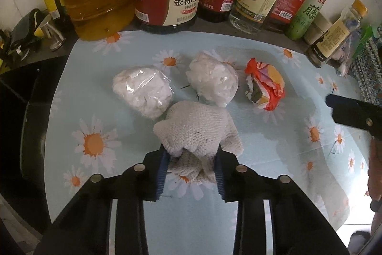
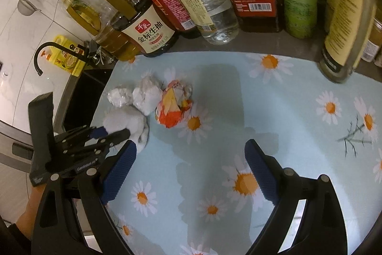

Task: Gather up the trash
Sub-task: 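Grasp the orange-yellow crumpled wrapper with the right tool while the left tool holds the cloth, then carry the white cloth and orange wrapper down over the black bin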

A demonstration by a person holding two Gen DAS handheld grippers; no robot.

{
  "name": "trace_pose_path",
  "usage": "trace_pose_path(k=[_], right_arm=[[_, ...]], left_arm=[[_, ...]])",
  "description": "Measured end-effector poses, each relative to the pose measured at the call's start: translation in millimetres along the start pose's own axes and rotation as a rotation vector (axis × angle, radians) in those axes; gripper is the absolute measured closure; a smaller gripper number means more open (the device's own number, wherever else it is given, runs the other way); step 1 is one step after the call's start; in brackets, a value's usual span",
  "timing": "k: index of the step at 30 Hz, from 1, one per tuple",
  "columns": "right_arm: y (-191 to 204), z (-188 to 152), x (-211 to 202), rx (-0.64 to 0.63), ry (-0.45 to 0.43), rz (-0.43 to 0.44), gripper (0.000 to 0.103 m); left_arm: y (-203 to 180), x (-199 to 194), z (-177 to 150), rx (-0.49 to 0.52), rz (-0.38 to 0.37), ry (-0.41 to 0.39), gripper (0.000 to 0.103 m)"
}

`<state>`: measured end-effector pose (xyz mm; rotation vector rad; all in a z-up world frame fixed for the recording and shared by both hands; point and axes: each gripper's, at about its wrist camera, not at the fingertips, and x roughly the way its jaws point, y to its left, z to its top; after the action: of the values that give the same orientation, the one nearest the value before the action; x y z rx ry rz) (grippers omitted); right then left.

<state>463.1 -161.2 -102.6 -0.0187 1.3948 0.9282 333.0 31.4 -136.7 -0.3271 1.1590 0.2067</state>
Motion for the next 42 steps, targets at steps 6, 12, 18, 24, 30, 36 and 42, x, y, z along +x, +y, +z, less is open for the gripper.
trace_pose_path(k=[6, 12, 18, 24, 30, 36, 42], right_arm=[[5.9, 18.2, 13.1, -0.032, 0.015, 0.012, 0.012], [13.2, 33.6, 30.1, -0.058, 0.032, -0.002, 0.012], [21.3, 45.2, 51.7, -0.092, 0.065, -0.016, 0.026], [26.0, 49.5, 72.1, -0.109, 0.116, -0.023, 0.040], [29.1, 48.4, 82.2, -0.129, 0.148, -0.022, 0.052], [33.6, 46.2, 80.6, -0.144, 0.144, -0.006, 0.056], [39.0, 41.6, 65.2, -0.147, 0.117, 0.000, 0.056]], left_arm=[[-0.8, -18.2, -9.3, -0.021, -0.020, -0.026, 0.073], [0.7, -42.4, -18.9, -0.057, -0.018, -0.058, 0.073], [3.9, -60.7, -32.4, -0.091, 0.010, -0.080, 0.073], [10.4, -68.1, -48.2, -0.130, 0.023, -0.076, 0.073], [14.3, -67.3, -60.1, -0.160, 0.030, -0.068, 0.073], [15.8, -71.3, -65.4, -0.171, 0.035, -0.073, 0.073], [15.4, -76.6, -67.2, -0.156, 0.028, -0.090, 0.073]])
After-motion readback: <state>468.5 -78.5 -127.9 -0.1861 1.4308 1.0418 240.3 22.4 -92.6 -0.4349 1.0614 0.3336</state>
